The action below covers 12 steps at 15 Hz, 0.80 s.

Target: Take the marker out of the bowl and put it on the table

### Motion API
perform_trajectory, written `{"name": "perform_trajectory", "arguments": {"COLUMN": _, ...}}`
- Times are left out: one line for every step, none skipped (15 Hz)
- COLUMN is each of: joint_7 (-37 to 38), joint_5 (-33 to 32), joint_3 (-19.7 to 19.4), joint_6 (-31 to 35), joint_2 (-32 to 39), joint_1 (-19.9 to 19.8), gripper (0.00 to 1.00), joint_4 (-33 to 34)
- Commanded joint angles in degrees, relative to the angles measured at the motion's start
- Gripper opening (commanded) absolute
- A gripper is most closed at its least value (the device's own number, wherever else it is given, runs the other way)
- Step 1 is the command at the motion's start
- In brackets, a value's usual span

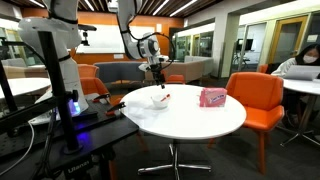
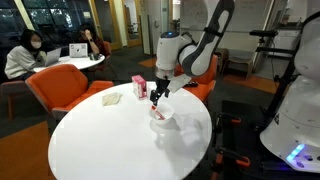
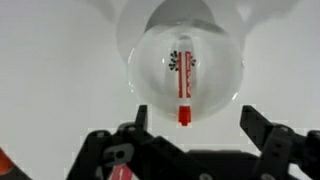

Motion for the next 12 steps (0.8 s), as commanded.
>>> {"name": "perform_trajectory", "arguments": {"joint_7": 1.1, "joint_5": 0.1, "joint_3": -1.5, "joint_6": -3.2, "joint_2": 7.3, "joint_1": 2.2, "gripper": 1.00, "joint_4": 5.5}}
{"name": "perform_trajectory", "arguments": {"joint_7": 1.3, "joint_5": 0.2, "joint_3": -2.0, "joint_6": -3.7, "joint_2": 8.8, "joint_1": 2.8, "gripper": 1.00, "joint_4": 6.6}}
{"name": "perform_trajectory", "arguments": {"joint_7": 1.5, "joint_5": 0.1, "joint_3": -2.4, "joint_6": -4.2, "joint_2": 10.0, "joint_1": 3.4, "gripper": 1.00, "joint_4": 7.7}}
{"name": "perform_trajectory", "arguments": {"joint_7": 1.6, "joint_5": 0.1, "joint_3": -2.6, "joint_6": -4.5, "joint_2": 11.2, "joint_1": 3.7, "gripper": 0.96, "joint_4": 8.7}}
{"name": "perform_trajectory", "arguments": {"joint_7": 1.6, "joint_5": 0.4, "joint_3": -2.7, "joint_6": -4.8, "joint_2": 12.2, "joint_1": 4.0, "gripper": 0.89, "joint_4": 9.8}}
{"name": "perform_trajectory", "arguments": {"joint_7": 1.4, "joint_5": 0.6, "joint_3": -2.8, "joint_6": -5.1, "joint_2": 12.9, "joint_1": 4.2, "gripper": 0.87, "joint_4": 10.6}}
{"name": "perform_trajectory", "arguments": {"joint_7": 1.3, "joint_5": 0.6, "joint_3": -2.9, "joint_6": -5.4, "joint_2": 13.5, "joint_1": 4.5, "gripper": 0.85, "joint_4": 11.3}}
{"name": "perform_trajectory", "arguments": {"joint_7": 1.2, "joint_5": 0.9, "joint_3": -2.8, "joint_6": -5.7, "joint_2": 14.0, "joint_1": 4.5, "gripper": 0.77, "joint_4": 11.8}}
{"name": "perform_trajectory", "arguments": {"joint_7": -6.7, "joint_5": 12.8, "joint_3": -12.7, "joint_6": -1.4, "joint_2": 11.5, "joint_1": 15.0, "gripper": 0.80, "joint_4": 10.8}}
{"name": "perform_trajectory", "arguments": {"joint_7": -9.0, "joint_5": 17.1, "joint_3": -14.0, "joint_6": -1.2, "joint_2": 11.8, "joint_1": 16.4, "gripper": 0.80, "joint_4": 10.9}}
{"name": "perform_trajectory", "arguments": {"joint_7": -13.6, "joint_5": 23.7, "joint_3": -17.3, "joint_6": -1.1, "joint_2": 12.1, "joint_1": 20.0, "gripper": 0.81, "joint_4": 11.0}}
{"name": "perform_trajectory", "arguments": {"joint_7": -17.6, "joint_5": 29.2, "joint_3": -19.6, "joint_6": -1.5, "joint_2": 12.3, "joint_1": 22.7, "gripper": 0.84, "joint_4": 11.2}}
